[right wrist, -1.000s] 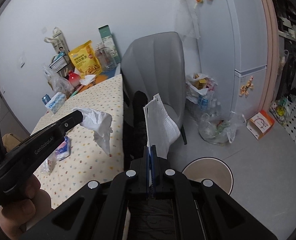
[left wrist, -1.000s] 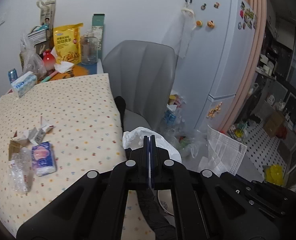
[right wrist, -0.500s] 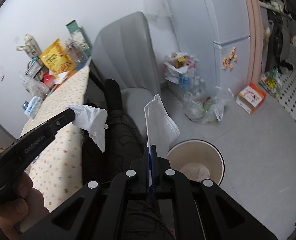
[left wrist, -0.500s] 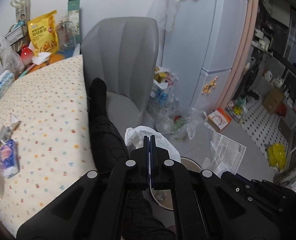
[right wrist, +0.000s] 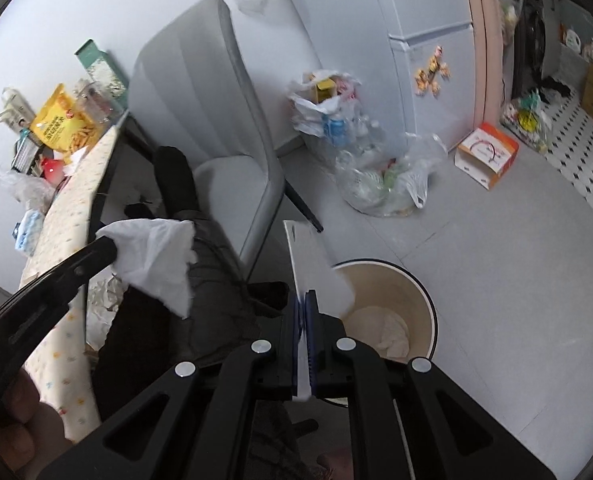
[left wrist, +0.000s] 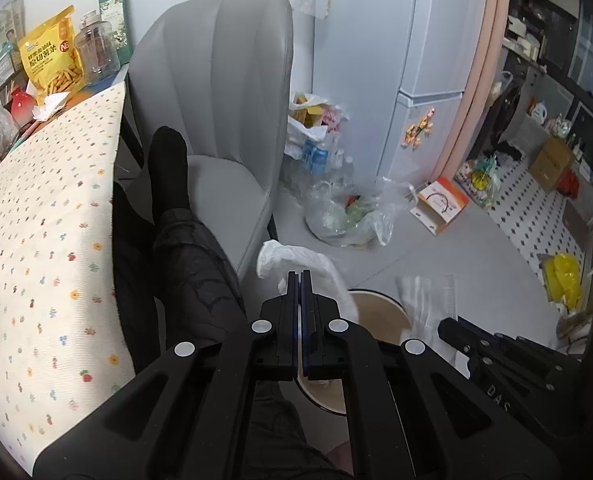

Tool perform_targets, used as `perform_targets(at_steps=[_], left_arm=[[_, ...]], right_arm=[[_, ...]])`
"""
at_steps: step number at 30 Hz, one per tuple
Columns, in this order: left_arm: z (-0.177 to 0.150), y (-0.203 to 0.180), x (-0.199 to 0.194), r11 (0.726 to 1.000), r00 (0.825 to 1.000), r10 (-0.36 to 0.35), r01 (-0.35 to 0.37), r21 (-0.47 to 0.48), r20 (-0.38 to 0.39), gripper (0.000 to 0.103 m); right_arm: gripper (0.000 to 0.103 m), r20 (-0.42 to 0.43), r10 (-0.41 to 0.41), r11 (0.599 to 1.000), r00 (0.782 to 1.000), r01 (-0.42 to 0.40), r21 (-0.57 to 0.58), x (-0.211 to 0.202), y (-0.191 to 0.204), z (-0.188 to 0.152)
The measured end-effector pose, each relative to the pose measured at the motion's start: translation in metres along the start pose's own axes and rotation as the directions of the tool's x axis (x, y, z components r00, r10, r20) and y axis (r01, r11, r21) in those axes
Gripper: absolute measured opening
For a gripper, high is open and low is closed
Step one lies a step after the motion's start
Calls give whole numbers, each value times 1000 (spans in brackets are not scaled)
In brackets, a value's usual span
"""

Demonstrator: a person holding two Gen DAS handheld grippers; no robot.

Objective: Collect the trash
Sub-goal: 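Carry the tissue and paper bag in both grippers over the floor bin, then open both grippers to drop the tissue and paper bag into the bin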

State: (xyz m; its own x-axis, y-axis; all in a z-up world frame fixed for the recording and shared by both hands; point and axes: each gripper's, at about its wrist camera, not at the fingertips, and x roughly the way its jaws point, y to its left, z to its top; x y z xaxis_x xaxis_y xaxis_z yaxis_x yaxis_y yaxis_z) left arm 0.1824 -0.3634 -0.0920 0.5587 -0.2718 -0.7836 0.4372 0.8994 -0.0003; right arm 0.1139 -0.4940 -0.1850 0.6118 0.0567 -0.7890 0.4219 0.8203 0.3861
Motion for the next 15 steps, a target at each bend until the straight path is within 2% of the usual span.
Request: perform_targets(at_steps=[2,3,4,5,6,15], left_arm=[[0,-3,5,1000,1000,1,-1,4,-11,2],[0,-5,7,1000,1000,1,-1,6,-16,2],[0,-8,10,1000,1000,0,0,8,-19,2],[0,-10,11,1000,1000,-3,4,10,-22,2],[0,-14,12,1000,1000,-9,9,13,-25,2],[-5,-49,21,996,997,-62,64,59,-48,2]], right_arm=[[7,-3,3,1000,1000,-3,16,3,-7,1],[12,0,0,1000,1000,0,23,2,-10,1],[34,6,-3,1000,1000,2,28,0,-12,0],[47,23,-11,999,1000,10,36,-5,-15,0],[54,38,-17,999,999,15,37,-10,-17,-1],[53,44,-28,996,999,24,91,-26,-51,-5]])
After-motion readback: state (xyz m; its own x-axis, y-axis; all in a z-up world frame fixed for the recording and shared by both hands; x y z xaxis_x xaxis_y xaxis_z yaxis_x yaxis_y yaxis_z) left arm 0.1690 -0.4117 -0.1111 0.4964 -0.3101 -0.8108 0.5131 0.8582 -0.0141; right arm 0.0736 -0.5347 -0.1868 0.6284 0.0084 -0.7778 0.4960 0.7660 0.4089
